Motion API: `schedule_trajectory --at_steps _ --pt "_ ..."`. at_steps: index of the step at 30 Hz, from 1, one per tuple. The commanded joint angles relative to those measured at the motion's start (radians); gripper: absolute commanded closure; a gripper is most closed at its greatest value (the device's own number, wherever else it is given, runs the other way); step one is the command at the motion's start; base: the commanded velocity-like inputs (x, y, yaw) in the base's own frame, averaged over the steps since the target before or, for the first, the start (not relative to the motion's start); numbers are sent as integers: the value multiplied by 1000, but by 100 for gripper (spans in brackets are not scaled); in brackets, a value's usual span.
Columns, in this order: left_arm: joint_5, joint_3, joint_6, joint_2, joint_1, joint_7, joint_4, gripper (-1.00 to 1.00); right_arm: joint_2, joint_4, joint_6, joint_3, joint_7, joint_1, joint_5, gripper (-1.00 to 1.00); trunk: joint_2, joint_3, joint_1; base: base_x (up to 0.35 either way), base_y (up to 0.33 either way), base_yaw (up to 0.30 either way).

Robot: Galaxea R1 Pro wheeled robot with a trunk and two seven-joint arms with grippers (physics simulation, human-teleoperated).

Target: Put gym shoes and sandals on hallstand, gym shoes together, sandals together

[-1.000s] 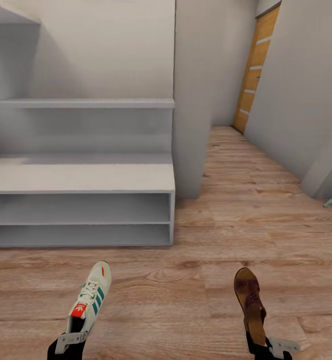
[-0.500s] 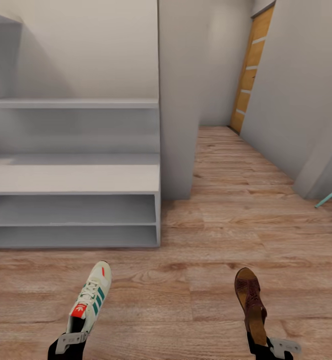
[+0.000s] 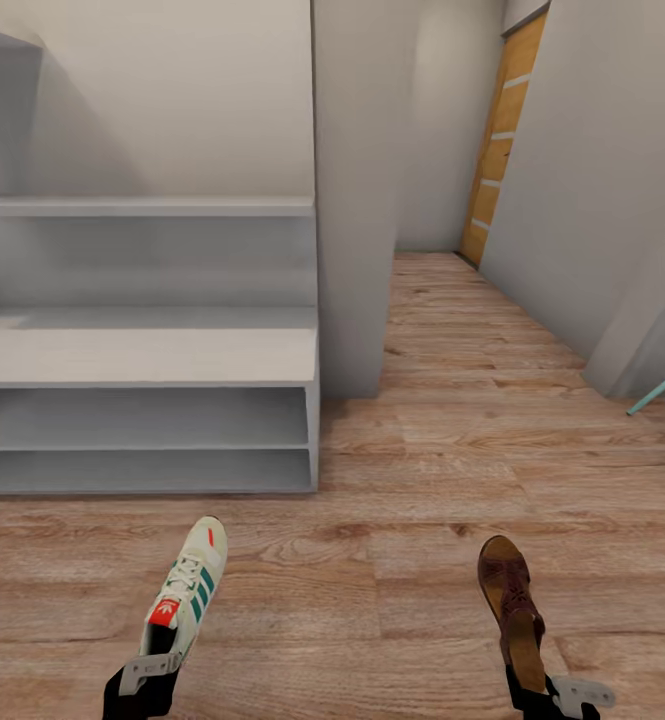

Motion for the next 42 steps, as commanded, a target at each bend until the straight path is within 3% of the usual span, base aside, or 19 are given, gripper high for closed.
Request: schedule_trajectory --at_steps 1,4,7,9,15,16,19,20,22,24,26,34,42 --pt "-7 8 20 0 -11 -7 -7 100 -6 1 -3 -8 7 -1 8 100 0 -1 0 0 0 0" --pt "-8 7 100 2 -54 -7 -30 100 -14 1 -3 -8 8 0 7 100 0 -1 0 0 0 0" --pt "-9 7 241 5 -122 -7 -56 100 -18 1 -3 -7 9 -1 6 100 0 -1 0 0 0 0" --pt "-10 6 296 5 -151 -7 -64 100 -19 2 -3 -7 9 -1 7 100 0 -1 0 0 0 0" --pt "-19 1 483 4 -293 -7 -82 100 -20 2 -3 -6 9 0 8 100 0 -1 0 0 0 0" --pt "-22 -1 550 2 -349 -7 -84 100 -20 2 -3 -7 9 -1 8 100 0 -1 0 0 0 0" --pt "-24 -1 631 2 -409 -7 -84 100 -20 2 -3 -6 9 -1 8 100 0 -1 0 0 0 0" --pt "-24 -1 688 2 -449 2 -84 100 -20 2 -3 -6 9 -1 8 100 0 -1 0 0 0 0" --pt "-24 -1 707 2 -469 15 -84 100 -20 2 -3 -7 9 -1 8 100 0 -1 0 0 0 0" --pt "-23 -1 768 5 -521 88 -80 100 -20 2 -3 -7 7 -1 8 100 0 -1 0 0 0 0" --pt "-24 -1 813 3 -536 129 -81 100 -20 2 -3 -8 7 0 8 100 0 -1 0 0 0 0" --pt "-22 -4 842 0 -542 264 -83 100 -21 1 -3 -9 7 -1 7 100 0 -1 0 0 0 0" --pt "-20 -8 831 4 -535 283 -87 100 -20 -3 -3 -12 7 -1 5 100 0 -1 0 0 0 0"
